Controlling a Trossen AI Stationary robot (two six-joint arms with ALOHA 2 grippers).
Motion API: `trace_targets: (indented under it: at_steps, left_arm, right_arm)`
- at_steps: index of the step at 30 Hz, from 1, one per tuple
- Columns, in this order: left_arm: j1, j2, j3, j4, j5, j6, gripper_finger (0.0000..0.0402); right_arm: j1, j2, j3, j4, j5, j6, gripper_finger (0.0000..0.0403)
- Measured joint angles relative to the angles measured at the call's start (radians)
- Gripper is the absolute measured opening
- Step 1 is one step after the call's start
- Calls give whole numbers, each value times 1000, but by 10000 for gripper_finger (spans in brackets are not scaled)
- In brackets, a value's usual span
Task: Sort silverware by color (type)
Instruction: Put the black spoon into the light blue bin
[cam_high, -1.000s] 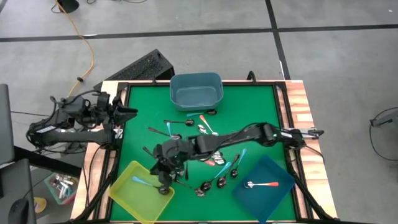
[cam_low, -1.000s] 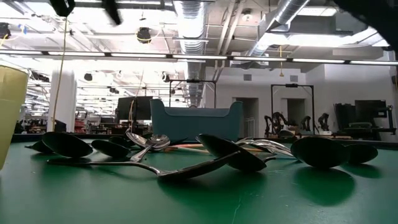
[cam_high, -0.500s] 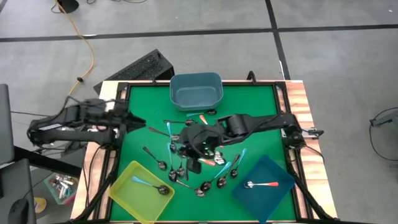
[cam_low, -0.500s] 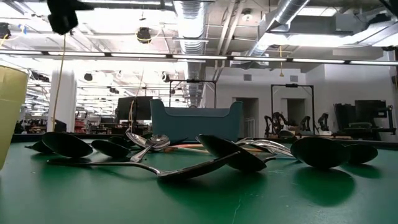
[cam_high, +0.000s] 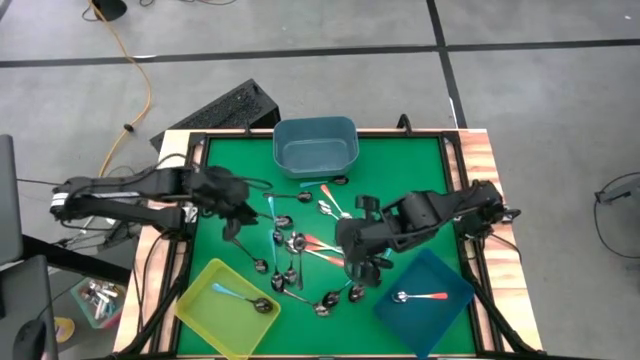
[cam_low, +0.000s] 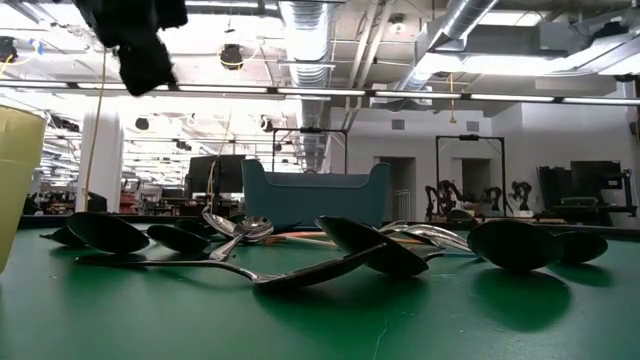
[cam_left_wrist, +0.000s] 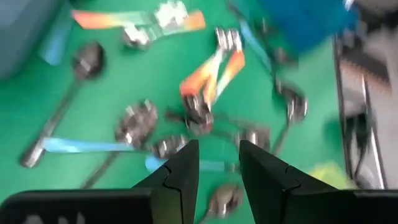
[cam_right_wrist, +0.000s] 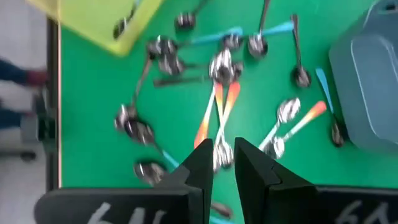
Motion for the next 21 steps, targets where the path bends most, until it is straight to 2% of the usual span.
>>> trace_targets:
  at_steps: [2,4,11,16,21]
  left_arm:
    - [-6,43,0,-10,46,77,100]
    - [-20,80,0,-54,44,163,100]
    - [-115,189,0,-90,-83,395,100]
    - [-182,257,0,-84,-123,401,100]
    - [-211,277,0,-80,-129,371,100]
  right_arm:
    - [19,0,0,-34,2,0,74]
    - [37,0,-5,-34,3,-19,74]
    - [76,1,-5,-35,39,-50,74]
    - [77,-19,-4,-33,87,-121,74]
    - [46,-179,-6,-31,111,-139,74]
